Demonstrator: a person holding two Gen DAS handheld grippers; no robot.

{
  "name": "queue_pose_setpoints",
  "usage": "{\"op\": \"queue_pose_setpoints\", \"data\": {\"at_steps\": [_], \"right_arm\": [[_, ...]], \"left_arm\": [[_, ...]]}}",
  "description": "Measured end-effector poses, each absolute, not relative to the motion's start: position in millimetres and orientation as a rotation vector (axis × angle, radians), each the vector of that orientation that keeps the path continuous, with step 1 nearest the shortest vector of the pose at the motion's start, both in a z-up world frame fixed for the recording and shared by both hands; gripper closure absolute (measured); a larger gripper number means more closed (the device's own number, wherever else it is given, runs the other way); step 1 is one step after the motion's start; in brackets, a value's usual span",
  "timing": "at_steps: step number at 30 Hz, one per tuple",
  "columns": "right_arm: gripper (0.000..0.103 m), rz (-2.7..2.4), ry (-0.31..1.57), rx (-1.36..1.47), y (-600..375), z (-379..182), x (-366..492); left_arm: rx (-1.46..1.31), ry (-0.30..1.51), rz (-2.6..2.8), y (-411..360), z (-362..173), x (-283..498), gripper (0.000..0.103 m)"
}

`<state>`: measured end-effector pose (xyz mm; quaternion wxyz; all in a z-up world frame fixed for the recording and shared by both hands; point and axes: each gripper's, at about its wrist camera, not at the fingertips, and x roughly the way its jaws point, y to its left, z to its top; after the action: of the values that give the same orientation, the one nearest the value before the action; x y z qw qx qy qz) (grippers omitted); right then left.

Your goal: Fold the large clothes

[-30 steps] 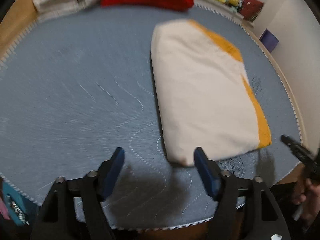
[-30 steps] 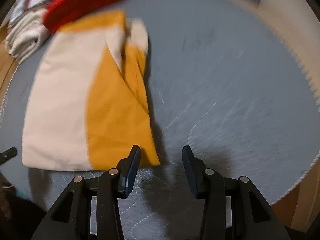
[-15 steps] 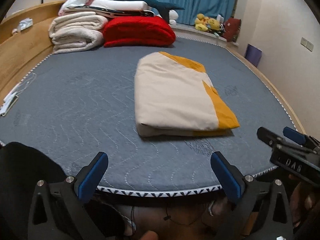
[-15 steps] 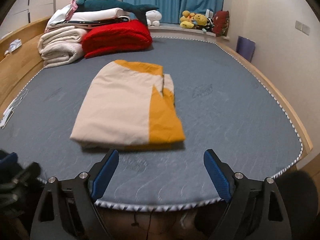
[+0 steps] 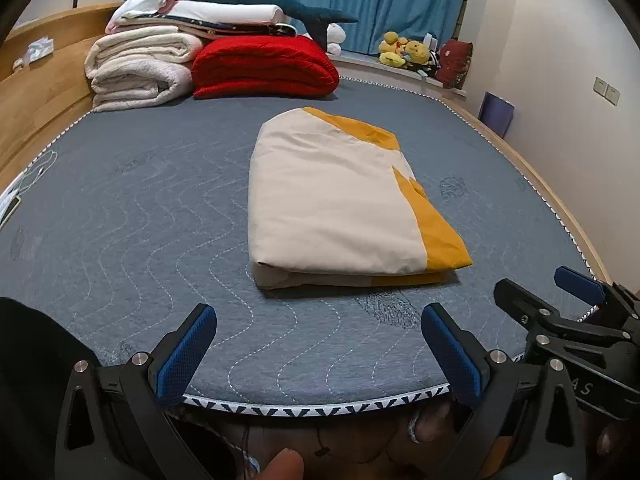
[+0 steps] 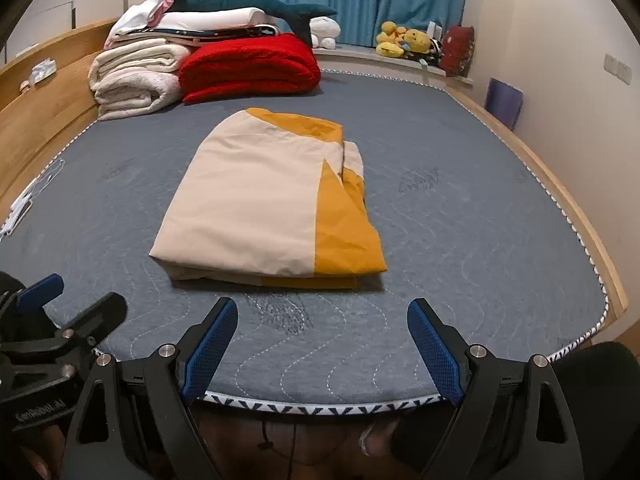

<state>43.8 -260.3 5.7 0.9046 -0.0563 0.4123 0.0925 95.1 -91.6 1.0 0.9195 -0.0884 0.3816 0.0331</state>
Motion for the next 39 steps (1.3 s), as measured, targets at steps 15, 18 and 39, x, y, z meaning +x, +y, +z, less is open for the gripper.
{"op": "queue_pose_setpoints", "data": {"at_steps": [15,18,39], "right_arm": [[0.016,0.194,0.858,-0.126,-254.3,2.2,46.2],[0.016,0.192,0.858,-0.126,-253.9,1.4,46.6],[0.016,0.183,0.863,-0.123,-252.5,-3.9,49.8]], "left_arm": [[-0.183,0.779,0.081,-88.1,0.4,94.5,0.001],[-0.182,0.779,0.082,-88.6,0.7,94.2,0.001],[-0.187,0.783,0.077,-89.2,-1.1,95.6,0.001]]}}
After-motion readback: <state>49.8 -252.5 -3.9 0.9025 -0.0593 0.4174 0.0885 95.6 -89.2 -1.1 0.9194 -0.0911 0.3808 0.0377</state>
